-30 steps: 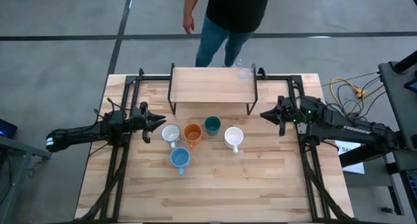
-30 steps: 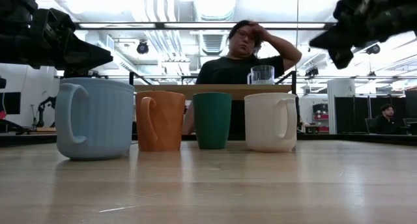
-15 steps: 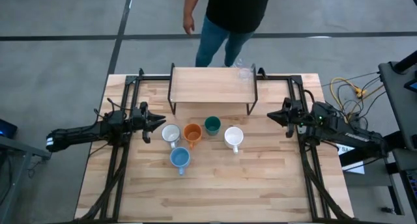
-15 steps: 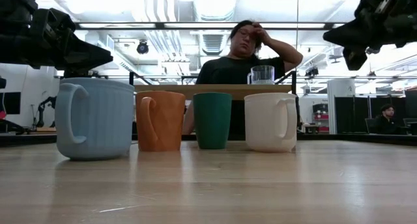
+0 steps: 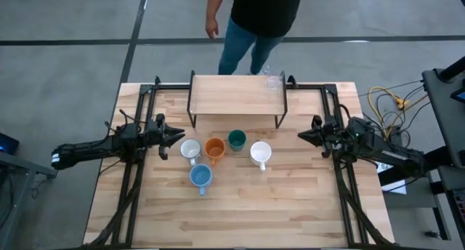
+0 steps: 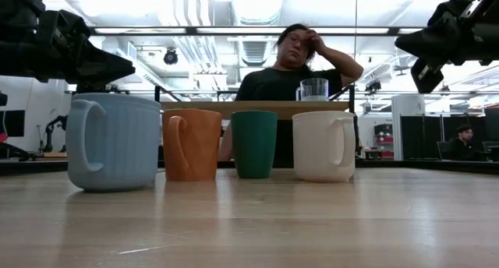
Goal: Stack small to large cups/mugs on shelf
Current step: Put the white mug on the shelf
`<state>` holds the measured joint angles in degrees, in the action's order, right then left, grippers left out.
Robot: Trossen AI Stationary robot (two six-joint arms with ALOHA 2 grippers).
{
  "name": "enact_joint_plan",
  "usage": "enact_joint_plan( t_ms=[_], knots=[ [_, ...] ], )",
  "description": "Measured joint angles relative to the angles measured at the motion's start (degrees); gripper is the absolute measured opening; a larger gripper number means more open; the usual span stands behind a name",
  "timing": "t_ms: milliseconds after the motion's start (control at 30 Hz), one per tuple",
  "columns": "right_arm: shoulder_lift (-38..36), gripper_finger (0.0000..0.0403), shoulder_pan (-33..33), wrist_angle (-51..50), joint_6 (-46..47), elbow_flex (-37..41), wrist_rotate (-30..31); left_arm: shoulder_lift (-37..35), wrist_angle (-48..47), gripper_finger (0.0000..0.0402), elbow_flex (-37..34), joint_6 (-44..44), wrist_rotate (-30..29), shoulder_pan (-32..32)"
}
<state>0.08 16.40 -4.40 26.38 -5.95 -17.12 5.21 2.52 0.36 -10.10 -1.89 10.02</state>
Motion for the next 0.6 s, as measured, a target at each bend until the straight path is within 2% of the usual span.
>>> enact_joint_plan(
  t_ms=[200, 600],
  knots=[
    [0.1, 0.0008, -2.7, 7.4, 0.8, 5.6, 1.0, 0.0, 0.0, 0.0068, 0.0, 0.0, 0.0, 0.0],
    [0.1, 0.0008, -6.5, 7.8, -3.4, 5.5, 9.7, 0.0, 0.0, 0.0068, 0.0, 0.0, 0.0, 0.0]
  ],
)
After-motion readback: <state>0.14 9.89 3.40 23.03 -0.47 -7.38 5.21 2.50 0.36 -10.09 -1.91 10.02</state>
